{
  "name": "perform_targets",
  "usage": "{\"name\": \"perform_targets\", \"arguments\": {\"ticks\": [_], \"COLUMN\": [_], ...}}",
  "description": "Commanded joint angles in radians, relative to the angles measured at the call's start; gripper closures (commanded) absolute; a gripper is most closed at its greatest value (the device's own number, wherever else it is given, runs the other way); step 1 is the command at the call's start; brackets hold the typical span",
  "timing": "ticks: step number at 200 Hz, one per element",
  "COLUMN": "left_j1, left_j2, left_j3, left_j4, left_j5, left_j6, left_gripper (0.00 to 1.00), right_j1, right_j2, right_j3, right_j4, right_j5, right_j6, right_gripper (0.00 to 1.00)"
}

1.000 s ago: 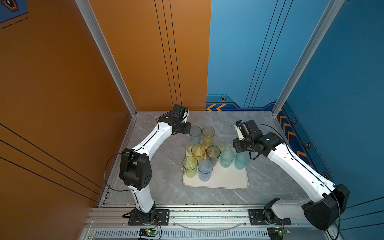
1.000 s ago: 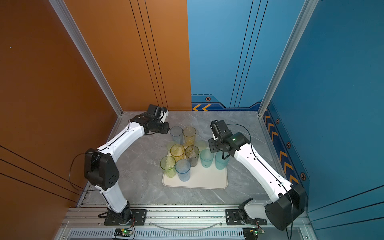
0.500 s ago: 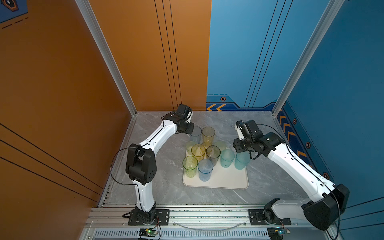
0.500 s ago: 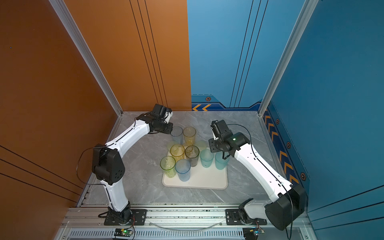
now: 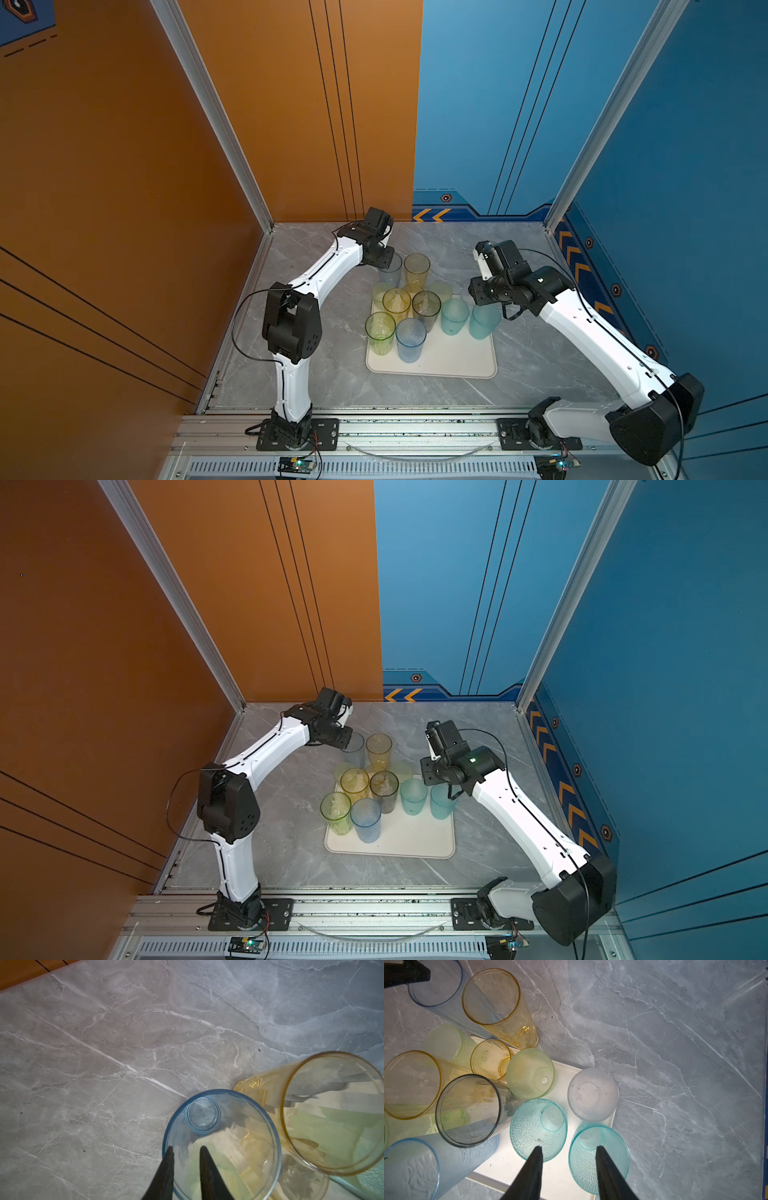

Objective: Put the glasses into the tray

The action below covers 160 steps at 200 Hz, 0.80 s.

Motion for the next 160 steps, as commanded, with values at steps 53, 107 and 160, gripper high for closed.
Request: {"name": "perform_targets", "arguments": {"ticks": [53,107,160], "left_j1": [-0.02,-0.034,-0.026], "left_j2": [-0.013,-0.052,-0.074], "left_j3": [0.043,0.048,0.033], "left_j4": [-0.038,-0.038,-0.039], "left_j5": [-0.032,-0.036,-0.089], "left_j6": [0.021,0.026,0.034], "left_gripper": [0.77,0.77,0.73], "right_j1": [-0.01,-0.01,-0.012], "right_j2": [-0.014,-0.011,-0.011], "right_j3": [-0.02,-0.025,-0.031], "right_j4": [0.019,0.024,0.025], "right_j5": [-0.03,-0.035,-0.038], "right_j6": [-0.007,-0.004,-0.005], "right_gripper": [0.58,0.58,0.58]}}
